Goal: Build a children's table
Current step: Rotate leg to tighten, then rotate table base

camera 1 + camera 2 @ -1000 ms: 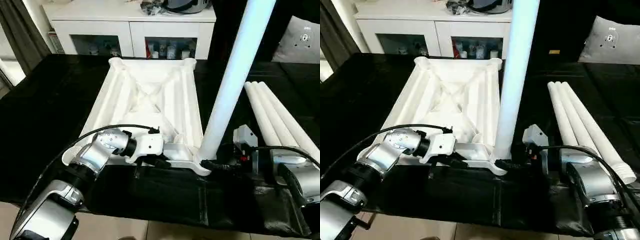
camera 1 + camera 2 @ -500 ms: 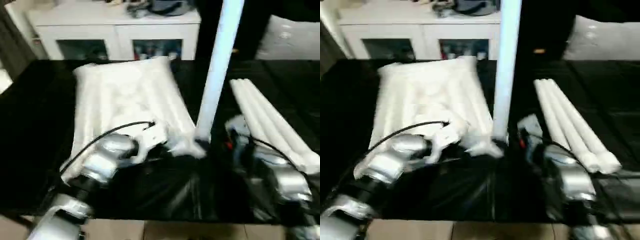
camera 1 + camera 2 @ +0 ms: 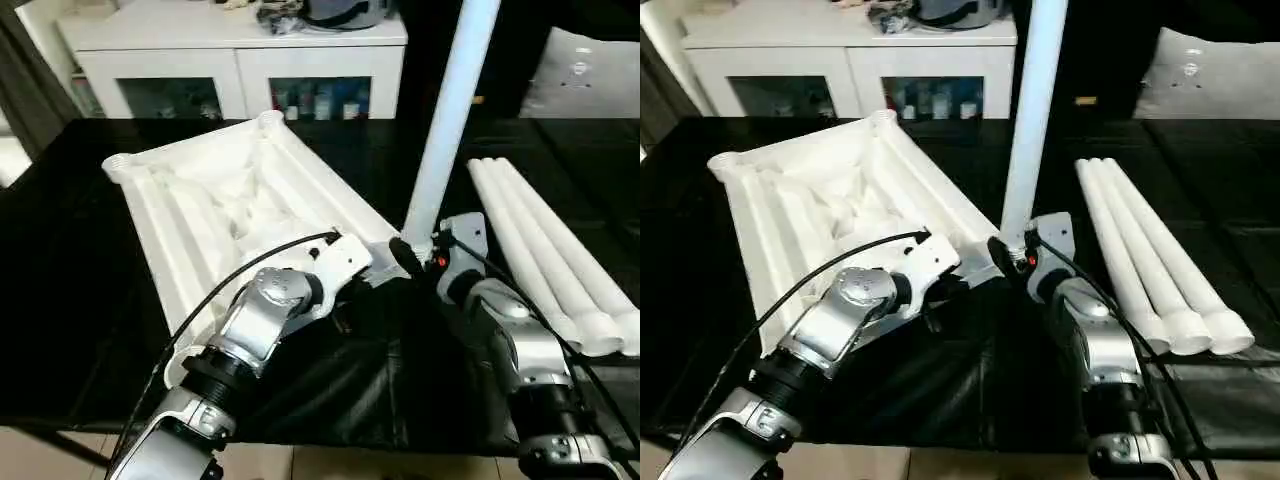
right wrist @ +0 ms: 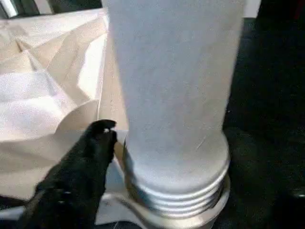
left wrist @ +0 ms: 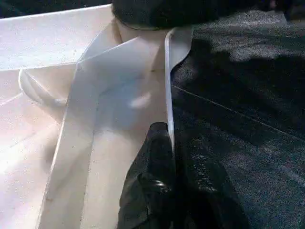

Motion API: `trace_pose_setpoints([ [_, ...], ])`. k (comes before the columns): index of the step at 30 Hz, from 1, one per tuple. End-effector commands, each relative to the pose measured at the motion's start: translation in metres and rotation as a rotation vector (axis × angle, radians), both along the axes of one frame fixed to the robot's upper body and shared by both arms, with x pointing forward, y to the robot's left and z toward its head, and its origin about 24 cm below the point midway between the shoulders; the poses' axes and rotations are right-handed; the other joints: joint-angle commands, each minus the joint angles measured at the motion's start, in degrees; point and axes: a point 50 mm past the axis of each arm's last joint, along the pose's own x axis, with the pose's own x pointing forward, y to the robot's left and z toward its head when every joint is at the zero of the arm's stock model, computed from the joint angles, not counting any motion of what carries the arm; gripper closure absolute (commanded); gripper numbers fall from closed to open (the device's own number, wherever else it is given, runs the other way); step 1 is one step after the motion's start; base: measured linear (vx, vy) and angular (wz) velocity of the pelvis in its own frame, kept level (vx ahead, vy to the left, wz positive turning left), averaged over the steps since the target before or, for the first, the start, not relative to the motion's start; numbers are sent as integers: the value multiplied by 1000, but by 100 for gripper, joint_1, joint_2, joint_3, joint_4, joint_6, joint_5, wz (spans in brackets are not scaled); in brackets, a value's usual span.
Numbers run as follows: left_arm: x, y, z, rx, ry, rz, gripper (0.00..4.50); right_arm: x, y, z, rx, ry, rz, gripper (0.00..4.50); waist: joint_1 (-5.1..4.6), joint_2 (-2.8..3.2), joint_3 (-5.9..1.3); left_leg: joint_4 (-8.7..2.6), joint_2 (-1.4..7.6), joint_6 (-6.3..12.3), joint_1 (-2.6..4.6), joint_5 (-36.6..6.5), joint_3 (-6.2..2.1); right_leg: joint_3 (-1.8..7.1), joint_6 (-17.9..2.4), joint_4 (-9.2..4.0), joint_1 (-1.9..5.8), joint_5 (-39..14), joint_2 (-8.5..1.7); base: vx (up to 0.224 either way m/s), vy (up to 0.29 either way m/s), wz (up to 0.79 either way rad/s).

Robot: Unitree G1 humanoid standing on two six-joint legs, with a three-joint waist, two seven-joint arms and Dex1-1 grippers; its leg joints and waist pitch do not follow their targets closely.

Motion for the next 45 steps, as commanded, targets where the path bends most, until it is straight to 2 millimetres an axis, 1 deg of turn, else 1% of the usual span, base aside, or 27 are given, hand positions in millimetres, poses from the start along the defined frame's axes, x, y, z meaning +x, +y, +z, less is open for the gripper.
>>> trace_pose_setpoints([
  [1,3,-5,1,37,-46,-6,450,-9,6,-3,32,16,61,53,15,-141,-291,-452,417,830,-71,-584,-128,273,-1247,-481,333,-1214,-387,0,0,0],
  [4,9,-1,1,43,-45,33,450,-17,-4,3,67,-18,73,24,62,-154,-273,-477,421,797,-73,-732,-132,277,-1073,-518,337,-1576,-392,0,0,0],
  [5,10,0,1,43,-46,47,450,-19,-5,5,73,-25,77,19,80,-138,-281,-478,434,787,-63,-733,-139,279,-1063,-509,330,-1596,-401,0,0,0],
  [8,9,-1,5,-15,-9,27,397,-29,-14,12,95,-65,87,0,84,-136,-276,-499,448,775,-90,-759,-154,273,-1046,-519,327,-1563,-402,0,0,0],
  [9,9,-2,8,-64,5,35,387,-32,-16,13,99,-74,85,0,86,-107,-276,-494,438,765,-90,-758,-148,275,-1071,-524,328,-1543,-409,0,0,0],
  [10,8,-3,10,-100,11,44,387,-34,-17,14,101,-79,83,0,98,-95,-294,-483,446,773,-84,-689,-152,283,-1130,-502,315,-1395,-415,0,0,0],
  [11,8,-3,12,-117,2,47,373,-36,-18,14,100,-84,77,0,106,-42,-302,-478,442,787,-93,-625,-160,276,-1158,-489,324,-1274,-411,0,0,0],
  [12,8,-2,14,-124,-21,46,361,-38,-19,15,100,-88,69,0,98,-86,-309,-468,449,825,-95,-544,-153,273,-1211,-480,313,-1079,-402,0,0,0],
  [13,6,-1,15,-138,-40,48,361,-41,-17,16,104,-91,80,0,116,-55,-312,-459,456,874,-98,-459,-158,273,-1248,-463,320,-902,-401,0,0,0],
  [17,5,6,21,-192,-76,96,350,-49,-12,15,100,-87,103,0,125,-43,-328,-422,452,1037,-121,-219,-158,264,-1354,-411,331,-557,-409,0,0,0],
  [19,9,20,26,-182,-102,177,350,-51,-10,9,72,-60,96,0,113,-12,-316,-427,447,1051,-125,-245,-162,248,-1364,-420,326,-633,-398,0,0,0],
  [23,14,39,32,-177,-122,280,350,-50,-7,8,43,-57,121,0,96,-31,-286,-459,439,864,-116,-561,-153,245,-1239,-472,322,-1169,-387,0,0,0],
  [24,13,63,37,-142,-145,341,350,-51,0,8,34,-46,165,0,103,-29,-285,-464,445,810,-104,-585,-155,250,-1210,-472,314,-1226,-388,0,0,0],
  [25,13,63,37,-142,-145,341,350,-51,0,8,34,-46,165,0,102,-26,-285,-474,456,795,-124,-534,-173,254,-1210,-444,326,-1165,-396,0,0,0],
  [27,8,88,43,-97,-170,396,384,-53,6,7,23,-30,209,0,88,-40,-297,-461,459,807,-112,-428,-168,254,-1238,-419,312,-966,-377,0,0,0],
  [30,2,120,47,1,-183,481,388,-55,12,4,-4,-2,252,0,99,-18,-291,-450,450,859,-99,-290,-155,252,-1290,-398,292,-813,-362,0,0,0],
  [31,0,128,47,30,-183,502,415,-55,13,3,-14,5,259,0,99,-2,-281,-458,444,858,-100,-337,-156,251,-1282,-404,291,-893,-358,0,0,0],
  [32,-1,130,47,41,-184,508,415,-55,13,3,-19,6,260,0,102,0,-284,-456,448,835,-88,-347,-157,253,-1275,-405,288,-915,-361,0,0,0],
  [33,-4,146,46,108,-187,547,426,-55,14,0,-45,14,266,0,124,-19,-283,-466,458,799,-78,-390,-160,257,-1268,-407,279,-975,-363,0,0,0],
  [34,-8,158,46,164,-186,574,428,-55,15,-2,-59,26,269,0,127,-9,-278,-470,449,772,-80,-393,-160,261,-1259,-400,276,-975,-361,0,0,0],
  [35,-8,159,46,169,-186,576,428,-55,15,-2,-60,27,269,0,126,-2,-280,-475,458,744,-78,-405,-167,261,-1262,-386,277,-958,-360,0,0,0],
  [36,-12,176,45,256,-189,608,434,-55,15,-4,-67,43,269,0,120,9,-280,-476,448,725,-71,-419,-163,263,-1256,-392,273,-935,-354,0,0,0],
  [40,-14,191,46,306,-191,667,442,-55,15,-7,-71,61,266,0,127,20,-286,-467,435,678,-52,-412,-157,271,-1295,-382,273,-819,-360,0,0,0],
  [41,-15,195,46,321,-189,681,442,-55,14,-7,-74,66,263,0,139,43,-286,-465,438,667,-48,-403,-159,271,-1313,-376,269,-784,-360,0,0,0],
  [43,-20,201,45,386,-182,689,442,-55,14,-9,-83,79,258,0,139,25,-291,-467,435,664,-70,-345,-170,268,-1344,-345,290,-617,-357,0,0,0],
  [44,-22,202,43,404,-163,683,442,-55,15,-10,-86,84,257,0,133,58,-293,-464,433,663,-65,-332,-170,268,-1351,-340,287,-584,-355,0,0,0],
  [45,-24,202,41,410,-154,677,442,-55,15,-10,-88,86,255,0,119,39,-294,-457,424,674,-68,-344,-164,266,-1361,-347,292,-568,-360,0,0,0],
])
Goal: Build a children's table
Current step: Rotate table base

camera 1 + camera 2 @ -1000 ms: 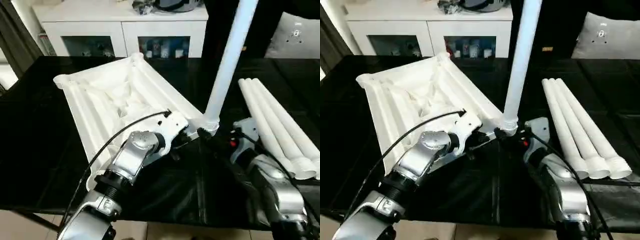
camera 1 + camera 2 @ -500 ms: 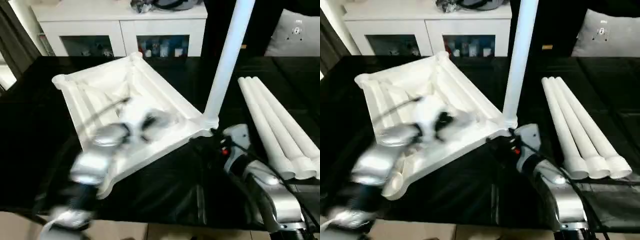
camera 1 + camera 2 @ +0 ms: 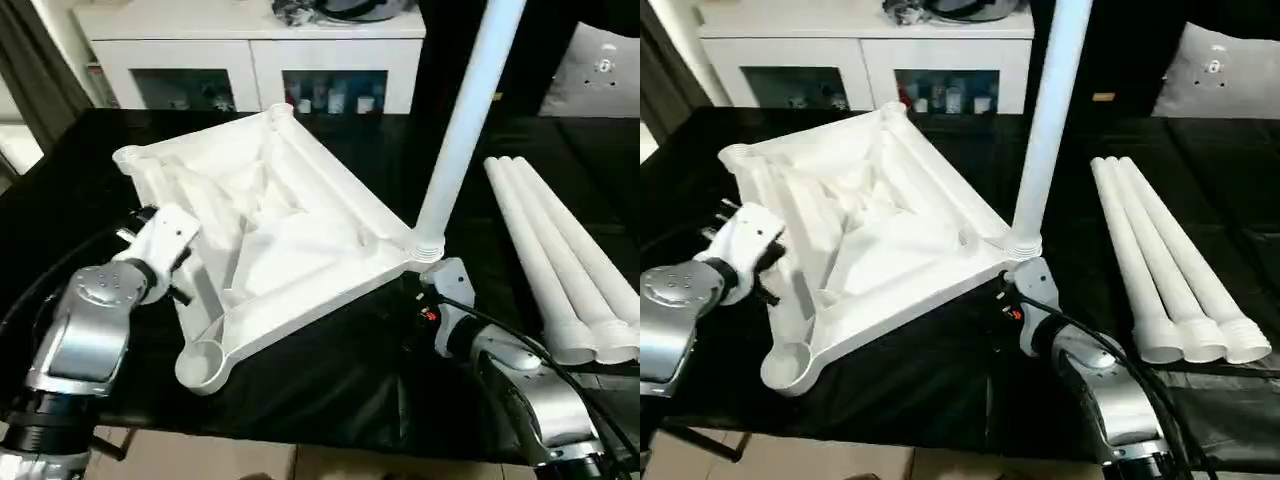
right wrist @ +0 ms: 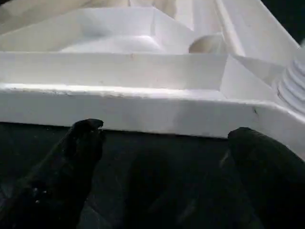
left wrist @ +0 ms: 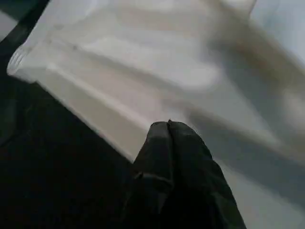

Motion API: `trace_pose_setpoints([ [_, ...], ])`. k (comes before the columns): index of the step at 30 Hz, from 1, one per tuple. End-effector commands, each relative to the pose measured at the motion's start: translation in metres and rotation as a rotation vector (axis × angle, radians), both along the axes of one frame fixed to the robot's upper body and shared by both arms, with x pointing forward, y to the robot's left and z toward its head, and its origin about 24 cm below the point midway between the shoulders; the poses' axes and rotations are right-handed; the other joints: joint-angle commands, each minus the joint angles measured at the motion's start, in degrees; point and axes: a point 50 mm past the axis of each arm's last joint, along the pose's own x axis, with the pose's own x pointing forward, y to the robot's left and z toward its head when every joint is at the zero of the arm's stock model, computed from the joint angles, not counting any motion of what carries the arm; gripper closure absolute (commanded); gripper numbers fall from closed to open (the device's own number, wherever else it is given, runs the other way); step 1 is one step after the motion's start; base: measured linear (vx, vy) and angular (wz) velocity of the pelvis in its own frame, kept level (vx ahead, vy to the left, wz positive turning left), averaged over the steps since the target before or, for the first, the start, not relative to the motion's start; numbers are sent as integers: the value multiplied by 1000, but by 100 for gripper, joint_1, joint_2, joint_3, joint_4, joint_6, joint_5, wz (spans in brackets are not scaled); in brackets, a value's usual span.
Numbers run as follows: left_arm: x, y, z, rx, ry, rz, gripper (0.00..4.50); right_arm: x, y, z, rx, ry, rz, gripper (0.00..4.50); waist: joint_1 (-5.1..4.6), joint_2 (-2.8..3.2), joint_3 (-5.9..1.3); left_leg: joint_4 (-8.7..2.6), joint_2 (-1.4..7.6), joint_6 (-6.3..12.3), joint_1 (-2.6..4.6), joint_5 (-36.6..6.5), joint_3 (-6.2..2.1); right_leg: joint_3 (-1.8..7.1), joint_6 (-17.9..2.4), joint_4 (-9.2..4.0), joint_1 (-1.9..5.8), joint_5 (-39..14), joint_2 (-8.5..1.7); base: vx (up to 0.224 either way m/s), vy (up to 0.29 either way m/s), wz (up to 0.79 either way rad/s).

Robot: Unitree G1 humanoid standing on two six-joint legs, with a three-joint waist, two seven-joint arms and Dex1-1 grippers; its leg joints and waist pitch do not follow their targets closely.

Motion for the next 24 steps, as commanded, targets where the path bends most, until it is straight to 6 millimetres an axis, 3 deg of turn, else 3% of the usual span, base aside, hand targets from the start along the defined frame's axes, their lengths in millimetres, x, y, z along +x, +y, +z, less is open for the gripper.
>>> trace_pose_setpoints([
  [1,-4,-2,-3,22,32,-24,442,1,2,-3,-16,15,-7,0,-1,4,-319,-462,414,655,-5,-354,-166,277,-1424,-319,334,-616,-370,0,0,0],
  [8,-17,-12,-21,2,201,-156,442,12,7,-7,-38,32,-29,0,-18,21,-320,-468,410,596,2,-442,-164,281,-1495,-308,329,-621,-365,0,0,0],
  [10,-27,-24,-26,-40,310,-292,442,20,10,-7,-53,36,-35,0,-17,-2,-334,-464,404,598,11,-372,-165,279,-1539,-284,334,-555,-369,0,0,0],
  [16,-38,-37,-28,-80,406,-484,442,29,13,-8,-67,41,-31,0,-14,2,-337,-444,388,600,25,-256,-147,280,-1591,-255,330,-464,-362,0,0,0],
  [17,-39,-44,-28,-112,419,-567,442,34,14,-7,-74,39,-34,0,-21,-26,-325,-451,390,612,20,-279,-140,283,-1586,-272,329,-508,-361,0,0,0],
  [20,-38,-60,-28,-177,438,-683,442,42,15,-4,-86,30,-36,0,-25,-15,-321,-453,394,506,37,-383,-130,291,-1589,-262,321,-655,-360,0,0,0],
  [24,-32,-89,-28,-278,462,-826,442,50,12,-1,-107,15,-43,0,-32,-41,-338,-431,382,467,16,-242,-116,306,-1601,-240,356,-445,-373,0,0,0],
])
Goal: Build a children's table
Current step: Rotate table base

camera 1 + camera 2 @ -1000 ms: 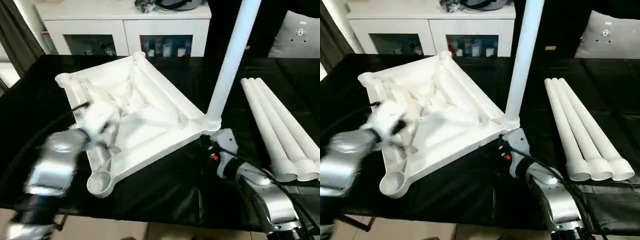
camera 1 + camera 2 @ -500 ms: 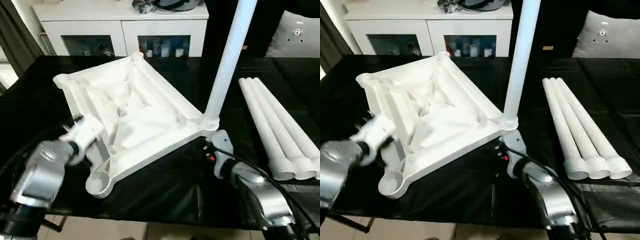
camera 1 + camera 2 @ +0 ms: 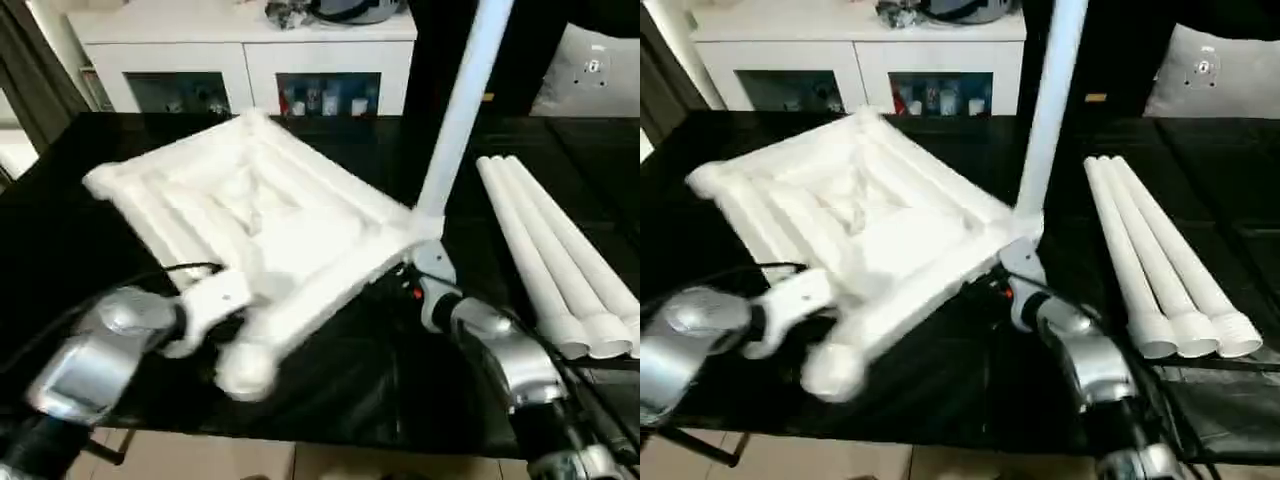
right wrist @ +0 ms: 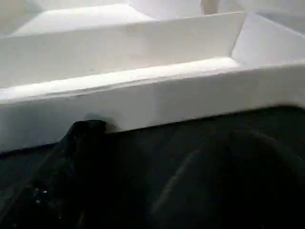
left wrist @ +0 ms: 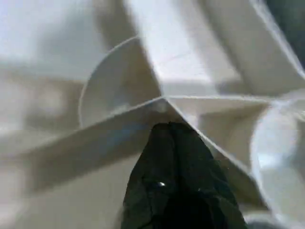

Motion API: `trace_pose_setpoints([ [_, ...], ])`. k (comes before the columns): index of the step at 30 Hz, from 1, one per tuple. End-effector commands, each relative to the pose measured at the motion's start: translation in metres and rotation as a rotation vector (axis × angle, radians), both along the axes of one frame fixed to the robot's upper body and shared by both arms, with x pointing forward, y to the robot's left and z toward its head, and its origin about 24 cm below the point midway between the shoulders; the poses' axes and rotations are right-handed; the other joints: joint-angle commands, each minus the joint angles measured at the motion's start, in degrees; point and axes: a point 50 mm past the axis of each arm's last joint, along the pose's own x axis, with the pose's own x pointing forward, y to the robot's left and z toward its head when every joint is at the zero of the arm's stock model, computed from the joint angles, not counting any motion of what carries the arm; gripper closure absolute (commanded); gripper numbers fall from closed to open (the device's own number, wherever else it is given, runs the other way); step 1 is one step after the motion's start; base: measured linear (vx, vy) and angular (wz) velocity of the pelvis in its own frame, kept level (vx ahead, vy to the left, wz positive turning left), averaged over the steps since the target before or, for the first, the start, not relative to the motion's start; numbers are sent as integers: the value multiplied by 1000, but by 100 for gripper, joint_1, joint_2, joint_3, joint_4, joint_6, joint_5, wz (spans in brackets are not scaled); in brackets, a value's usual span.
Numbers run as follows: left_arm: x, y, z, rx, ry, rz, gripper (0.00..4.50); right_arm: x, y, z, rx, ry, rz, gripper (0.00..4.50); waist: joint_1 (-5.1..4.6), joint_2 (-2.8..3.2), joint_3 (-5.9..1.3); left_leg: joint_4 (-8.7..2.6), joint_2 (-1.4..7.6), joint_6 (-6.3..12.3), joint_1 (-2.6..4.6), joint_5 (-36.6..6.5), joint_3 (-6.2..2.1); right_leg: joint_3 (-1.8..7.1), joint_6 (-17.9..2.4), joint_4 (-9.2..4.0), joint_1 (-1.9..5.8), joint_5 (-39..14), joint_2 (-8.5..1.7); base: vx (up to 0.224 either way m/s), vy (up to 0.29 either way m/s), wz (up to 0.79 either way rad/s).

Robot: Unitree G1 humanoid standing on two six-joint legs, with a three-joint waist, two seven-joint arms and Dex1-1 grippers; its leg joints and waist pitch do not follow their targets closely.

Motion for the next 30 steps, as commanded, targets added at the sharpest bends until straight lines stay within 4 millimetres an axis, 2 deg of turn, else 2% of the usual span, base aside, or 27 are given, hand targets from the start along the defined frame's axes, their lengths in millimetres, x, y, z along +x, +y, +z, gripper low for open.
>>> trace_pose_setpoints([
  [1,-5,-16,-1,-67,40,-100,442,6,7,8,9,-39,19,0,-6,-40,-337,-450,374,486,1,-237,-117,291,-1586,-290,353,-457,-367,0,0,0],
  [2,-4,-27,-1,-107,49,-145,442,7,6,8,2,-44,14,0,-12,-43,-353,-440,378,500,-13,-169,-124,290,-1601,-267,379,-385,-381,0,0,0],
  [4,1,-42,-3,-140,29,-181,442,9,4,9,-2,-49,6,0,-21,-47,-351,-420,364,571,1,-151,-100,291,-1592,-308,360,-454,-364,0,0,0],
  [6,6,-54,-4,-160,5,-195,442,9,2,9,-7,-53,-1,0,-22,-58,-351,-420,372,590,-20,-131,-107,290,-1563,-308,383,-483,-366,0,0,0],
  [7,13,-66,-7,-176,-34,-188,442,9,-1,10,-13,-57,-7,0,-20,-66,-353,-414,371,593,-13,-162,-107,287,-1541,-313,377,-526,-360,0,0,0],
  [8,15,-72,-8,-182,-48,-182,442,8,-4,11,-16,-57,-16,0,-14,-69,-355,-408,371,591,-2,-203,-99,289,-1534,-323,371,-567,-360,0,0,0],
  [10,18,-77,-9,-189,-61,-178,442,8,-7,11,-20,-59,-26,0,-22,-94,-355,-411,380,595,-33,-239,-106,292,-1486,-332,399,-659,-376,0,0,0],
  [13,31,-96,-15,-200,-122,-73,442,8,-29,12,-50,-44,-132,0,-24,-102,-356,-395,364,600,-23,-270,-93,288,-1416,-367,396,-823,-351,0,0,0],
  [16,38,-102,-16,-208,-175,-4,442,9,-42,18,-53,-72,-176,0,1,-129,-353,-392,356,608,-29,-377,-91,279,-1290,-413,398,-1136,-357,0,0,0],
  [19,42,-108,-12,-267,-216,25,442,7,-50,29,-46,-108,-183,0,12,-134,-366,-390,367,684,-41,-266,-104,278,-1247,-392,396,-1031,-355,0,0,0],
  [22,42,-115,-2,-378,-261,37,442,5,-56,40,-56,-162,-208,0,17,-164,-366,-376,366,793,-46,-197,-97,268,-1230,-398,385,-1010,-348,0,0,0],
  [24,38,-117,0,-395,-274,1,426,4,-59,44,-84,-186,-244,0,17,-161,-365,-386,378,825,-40,-202,-103,265,-1225,-396,369,-1069,-352,0,0,0],
  [25,36,-117,1,-401,-282,-7,407,4,-61,46,-90,-190,-260,0,18,-143,-361,-387,380,825,-39,-200,-107,263,-1220,-401,360,-1102,-352,0,0,0],
  [26,34,-117,1,-409,-298,-12,407,3,-62,48,-103,-195,-275,0,16,-154,-355,-390,385,816,-41,-225,-102,269,-1212,-406,363,-1134,-354,0,0,0],
  [27,33,-117,1,-416,-311,-12,405,2,-63,49,-109,-197,-282,0,11,-136,-355,-393,389,820,-45,-211,-110,269,-1212,-401,361,-1112,-349,0,0,0],
  [29,31,-112,4,-436,-326,-4,398,0,-66,52,-123,-195,-321,0,4,-147,-358,-396,390,807,-42,-218,-110,267,-1213,-393,359,-1082,-343,0,0,0],
  [30,31,-105,12,-473,-386,18,377,-3,-71,54,-137,-177,-365,0,-1,-159,-348,-404,388,792,-47,-263,-108,270,-1198,-401,360,-1130,-336,0,0,0],
])
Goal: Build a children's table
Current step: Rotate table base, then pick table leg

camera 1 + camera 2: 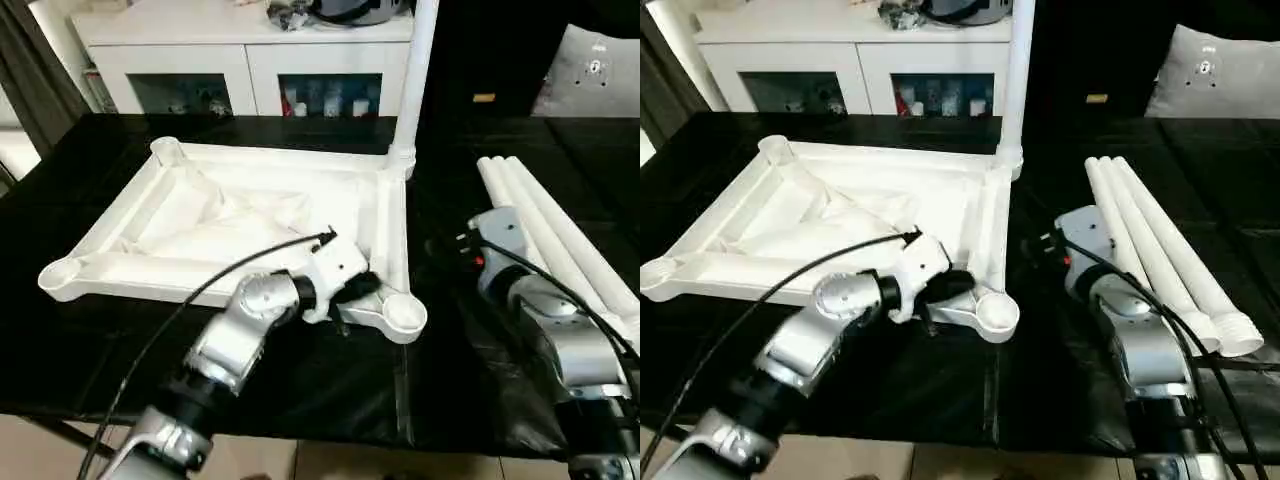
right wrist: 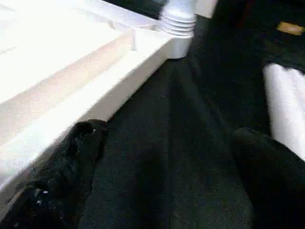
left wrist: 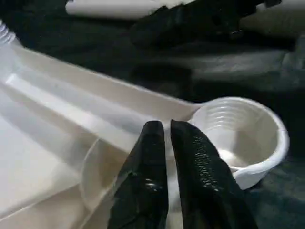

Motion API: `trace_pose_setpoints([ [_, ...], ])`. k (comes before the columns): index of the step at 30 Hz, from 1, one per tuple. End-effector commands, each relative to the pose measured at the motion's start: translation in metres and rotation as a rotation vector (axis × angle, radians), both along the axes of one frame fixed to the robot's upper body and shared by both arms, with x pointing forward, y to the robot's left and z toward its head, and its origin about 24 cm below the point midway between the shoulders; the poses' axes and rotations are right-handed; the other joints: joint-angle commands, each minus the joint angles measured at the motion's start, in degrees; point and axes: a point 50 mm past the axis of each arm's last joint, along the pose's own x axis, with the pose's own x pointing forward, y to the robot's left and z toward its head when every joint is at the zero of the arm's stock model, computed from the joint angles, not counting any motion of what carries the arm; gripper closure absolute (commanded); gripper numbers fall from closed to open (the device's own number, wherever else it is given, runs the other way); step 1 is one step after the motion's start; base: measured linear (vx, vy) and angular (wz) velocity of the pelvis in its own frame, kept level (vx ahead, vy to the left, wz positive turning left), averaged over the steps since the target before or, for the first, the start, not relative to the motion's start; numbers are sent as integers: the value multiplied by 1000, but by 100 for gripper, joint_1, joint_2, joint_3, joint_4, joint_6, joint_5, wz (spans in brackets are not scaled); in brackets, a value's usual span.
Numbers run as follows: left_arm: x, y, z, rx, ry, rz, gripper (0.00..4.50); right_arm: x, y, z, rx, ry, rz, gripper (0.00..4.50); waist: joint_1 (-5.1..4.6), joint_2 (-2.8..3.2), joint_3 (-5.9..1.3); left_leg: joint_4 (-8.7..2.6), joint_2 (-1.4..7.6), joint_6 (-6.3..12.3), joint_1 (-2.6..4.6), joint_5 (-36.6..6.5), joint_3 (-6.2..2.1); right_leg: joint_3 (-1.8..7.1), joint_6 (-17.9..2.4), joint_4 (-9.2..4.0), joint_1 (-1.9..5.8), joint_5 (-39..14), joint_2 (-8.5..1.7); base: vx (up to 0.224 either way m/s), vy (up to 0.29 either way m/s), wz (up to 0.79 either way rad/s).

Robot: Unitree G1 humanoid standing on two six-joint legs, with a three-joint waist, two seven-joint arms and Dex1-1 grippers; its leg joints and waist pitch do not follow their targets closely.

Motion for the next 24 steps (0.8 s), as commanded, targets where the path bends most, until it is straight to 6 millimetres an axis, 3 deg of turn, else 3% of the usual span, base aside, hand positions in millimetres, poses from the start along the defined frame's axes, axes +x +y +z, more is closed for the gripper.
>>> trace_pose_setpoints([
  [1,3,10,14,-43,-80,36,369,-3,-9,5,-14,11,-65,0,2,-143,-350,-425,385,776,-62,-266,-133,263,-1195,-419,374,-1131,-335,0,0,0],
  [3,3,16,20,-76,-130,70,360,-6,-16,7,-30,53,-127,0,-17,-155,-346,-434,387,727,-51,-374,-127,258,-1153,-442,363,-1250,-328,0,0,0],
  [6,-4,24,25,-95,-78,-13,322,-7,-26,14,-11,128,-193,0,-10,-129,-325,-461,376,570,-25,-475,-126,270,-1073,-450,338,-1477,-315,0,0,0],
  [9,-9,31,24,-56,-66,-45,312,-6,-32,21,-1,139,-218,0,-14,-121,-327,-462,386,490,-13,-485,-129,280,-1106,-423,338,-1376,-320,0,0,0],
  [16,-19,43,15,32,21,-90,235,-10,-44,26,-32,203,-281,0,-14,-103,-325,-456,368,394,3,-404,-105,293,-1157,-409,338,-1219,-312,0,0,0],
  [24,-22,47,17,54,50,-103,178,-20,-47,16,-21,373,-320,0,-3,-110,-323,-453,369,361,11,-360,-105,306,-1214,-394,352,-1149,-317,0,0,0],
])
